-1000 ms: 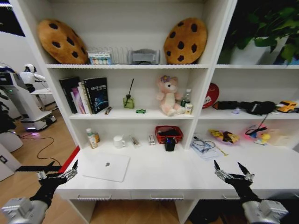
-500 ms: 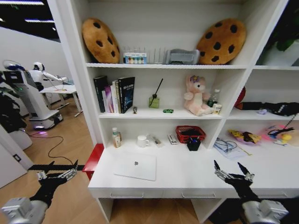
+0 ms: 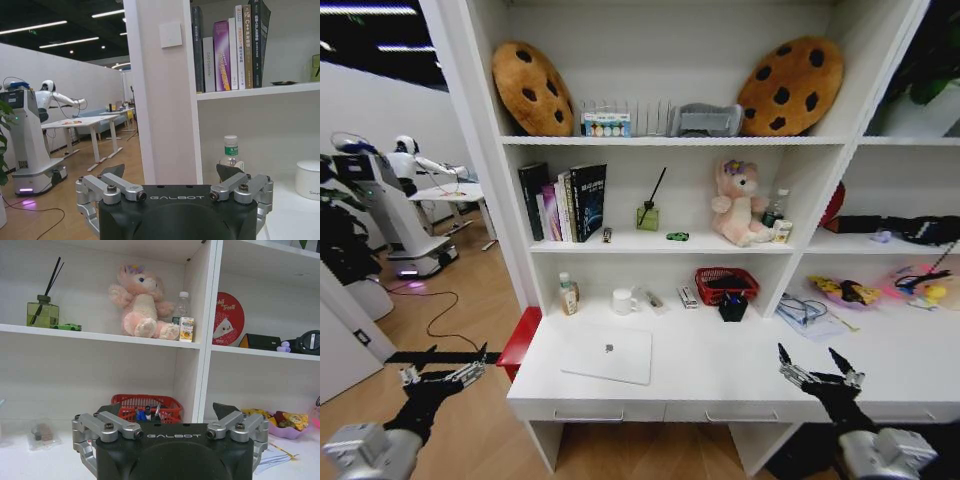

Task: Organize the objects on the table.

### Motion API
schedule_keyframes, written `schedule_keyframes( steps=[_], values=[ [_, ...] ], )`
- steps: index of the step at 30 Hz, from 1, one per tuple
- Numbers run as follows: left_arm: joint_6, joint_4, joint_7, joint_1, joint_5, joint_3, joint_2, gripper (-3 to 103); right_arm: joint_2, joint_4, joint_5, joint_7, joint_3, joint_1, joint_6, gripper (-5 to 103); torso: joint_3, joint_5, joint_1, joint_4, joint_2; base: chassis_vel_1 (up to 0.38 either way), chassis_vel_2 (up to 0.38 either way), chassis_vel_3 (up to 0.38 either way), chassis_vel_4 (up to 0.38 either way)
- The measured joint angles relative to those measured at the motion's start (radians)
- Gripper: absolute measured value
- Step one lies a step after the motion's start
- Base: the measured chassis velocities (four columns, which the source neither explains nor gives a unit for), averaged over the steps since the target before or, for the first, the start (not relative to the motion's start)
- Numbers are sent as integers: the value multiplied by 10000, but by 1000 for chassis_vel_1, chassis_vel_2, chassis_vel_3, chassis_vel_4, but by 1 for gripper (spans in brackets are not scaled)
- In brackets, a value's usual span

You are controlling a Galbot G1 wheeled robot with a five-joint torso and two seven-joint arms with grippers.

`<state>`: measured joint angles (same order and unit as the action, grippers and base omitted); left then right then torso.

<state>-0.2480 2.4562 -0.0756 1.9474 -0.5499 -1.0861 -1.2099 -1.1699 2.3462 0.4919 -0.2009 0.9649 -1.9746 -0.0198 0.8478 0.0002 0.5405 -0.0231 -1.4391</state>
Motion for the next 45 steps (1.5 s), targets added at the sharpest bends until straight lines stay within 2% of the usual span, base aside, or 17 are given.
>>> schedule_keyframes(
  steps=[9,10,11,15,16,18,19,21,24,25,28,29,31,32,35,41,45],
  values=[
    [0,-1,-4,0,0,-3,0,100,-1,1,0,0,0,-1,0,100,-2,-4,-3,-1,-1,207,-209,-236,204],
    [0,1,-3,1,0,-3,0,100,-1,0,1,0,-1,-1,-1,100,-3,11,-5,-3,-2,248,-272,-263,276],
    [0,0,-3,0,0,-3,0,100,-1,1,0,0,0,-1,-1,100,-3,-6,-5,-2,-4,248,-306,-289,276],
    [0,0,-5,0,0,-3,0,100,-1,1,0,1,-1,-1,-1,100,-2,-6,-4,2,-2,294,-304,-294,325],
    [0,2,-3,0,0,-4,0,100,-2,0,1,0,-2,-1,-1,100,-4,12,-6,-3,-3,331,-334,-356,344],
    [0,0,-4,1,0,-3,0,100,-2,1,0,1,-2,0,-1,100,-2,-13,-4,1,-2,349,-373,-364,359],
    [0,0,-4,1,0,-3,0,100,-2,1,0,1,-2,0,-1,100,-2,-13,-4,1,-2,366,-373,-364,374],
    [0,3,-3,0,0,-5,-1,100,-2,0,0,0,-2,-2,-1,100,-6,14,-9,-3,-5,385,-377,-371,359],
    [0,0,-2,0,0,-4,0,100,-1,2,0,0,0,-3,0,100,-4,-18,-9,-1,-5,356,-385,-396,371],
    [0,1,-5,2,0,-4,-1,100,-2,1,0,1,-2,-4,-1,100,-3,1,-9,2,-4,348,-264,-342,347],
    [0,2,-3,2,0,-6,-1,100,-3,2,0,0,-2,-10,-1,100,-9,8,-17,-3,-12,307,-246,-263,279],
    [-1,0,-14,2,0,-6,-1,100,-2,4,0,2,-3,-1,0,100,-6,-16,-12,9,-8,108,16,-176,209],
    [-1,0,-14,2,0,-6,-1,100,-2,5,0,2,-3,-6,0,100,-5,-13,-12,0,-7,75,16,-117,94],
    [-1,1,-13,2,0,-5,-1,100,-2,3,0,1,-2,-7,-1,100,-5,6,-13,-6,-9,-27,1,-117,94],
    [0,1,-4,-1,0,-2,-1,100,-2,3,0,0,-2,-9,0,100,-1,-3,-6,-8,-3,-42,-109,-38,10],
    [0,0,-3,-1,0,-2,-1,100,1,3,0,1,-2,3,0,100,3,-4,9,3,4,-67,22,81,-35],
    [0,0,-4,-1,0,-2,0,100,0,2,0,1,-2,2,0,100,1,-4,5,-1,3,0,46,31,-25]
  ],
)
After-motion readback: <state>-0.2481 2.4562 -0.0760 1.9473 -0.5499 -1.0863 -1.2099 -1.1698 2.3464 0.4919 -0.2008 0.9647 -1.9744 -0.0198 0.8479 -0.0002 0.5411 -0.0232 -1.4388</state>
